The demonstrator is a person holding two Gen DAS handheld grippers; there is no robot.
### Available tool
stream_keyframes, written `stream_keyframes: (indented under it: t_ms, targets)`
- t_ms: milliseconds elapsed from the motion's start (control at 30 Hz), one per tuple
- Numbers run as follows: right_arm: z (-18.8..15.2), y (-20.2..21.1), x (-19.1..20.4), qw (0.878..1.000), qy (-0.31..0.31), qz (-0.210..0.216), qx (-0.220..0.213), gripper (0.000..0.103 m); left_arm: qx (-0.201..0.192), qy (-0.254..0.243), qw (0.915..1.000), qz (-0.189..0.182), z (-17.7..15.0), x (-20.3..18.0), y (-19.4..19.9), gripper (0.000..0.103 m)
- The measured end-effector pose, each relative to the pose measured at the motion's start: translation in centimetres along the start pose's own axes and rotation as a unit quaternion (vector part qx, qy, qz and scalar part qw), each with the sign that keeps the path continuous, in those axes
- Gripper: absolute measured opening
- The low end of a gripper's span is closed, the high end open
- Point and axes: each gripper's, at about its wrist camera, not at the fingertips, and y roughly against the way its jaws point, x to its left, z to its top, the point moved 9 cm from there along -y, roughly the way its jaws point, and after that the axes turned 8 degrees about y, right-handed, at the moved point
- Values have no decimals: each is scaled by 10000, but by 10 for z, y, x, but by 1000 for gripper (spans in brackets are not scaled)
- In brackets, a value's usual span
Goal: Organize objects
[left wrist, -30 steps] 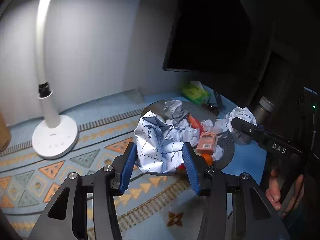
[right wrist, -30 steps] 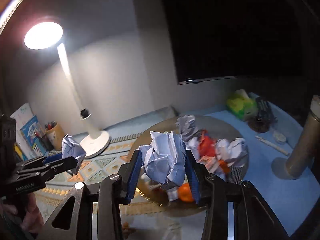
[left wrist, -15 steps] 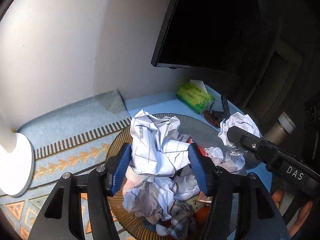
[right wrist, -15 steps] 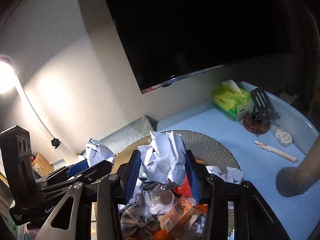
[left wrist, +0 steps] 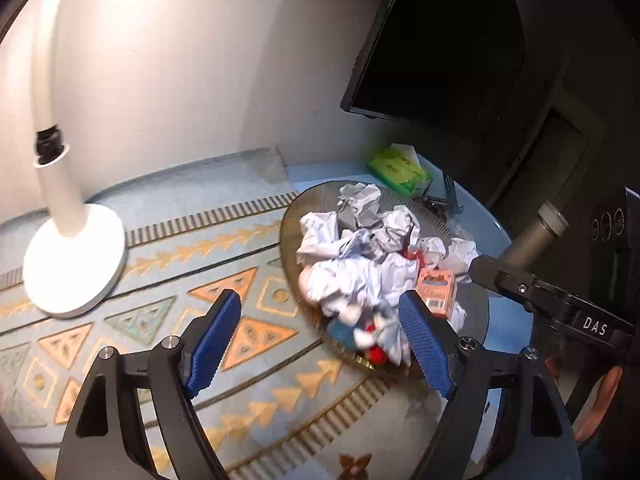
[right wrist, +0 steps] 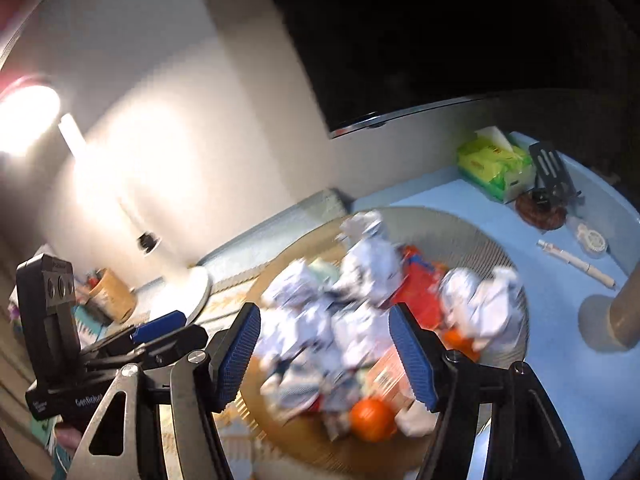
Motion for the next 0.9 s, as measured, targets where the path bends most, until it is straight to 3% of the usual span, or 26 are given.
stream_keyframes:
  t_ms: [133,200,333,400,500,667,900]
  targets:
    - [-29,22,60,9964,246,800,158,68,-556,178,9967,560,-33,35,68,93]
    - [-42,27,91,9935,479,1001,235,68,-847,385,9905,1014,-48,57,102,100]
    - [-67,30,146,9888,967,1089,313,69,-984,613,9645,2375,-80,106,158,101]
    - [-80,25,166,9874,1058,1116,361,70,-981,788,9513,2814,-100,128,178,101]
    - [-95,13,190,9848,1121,1230,491,70,-983,921,9445,2997,-127,154,203,101]
    - [-114,-11,210,9849,1257,1031,598,70,-967,846,9326,3374,-150,174,217,101]
    - [-124,-39,212,9851,1353,707,795,70,-843,994,9345,3312,-158,187,202,101]
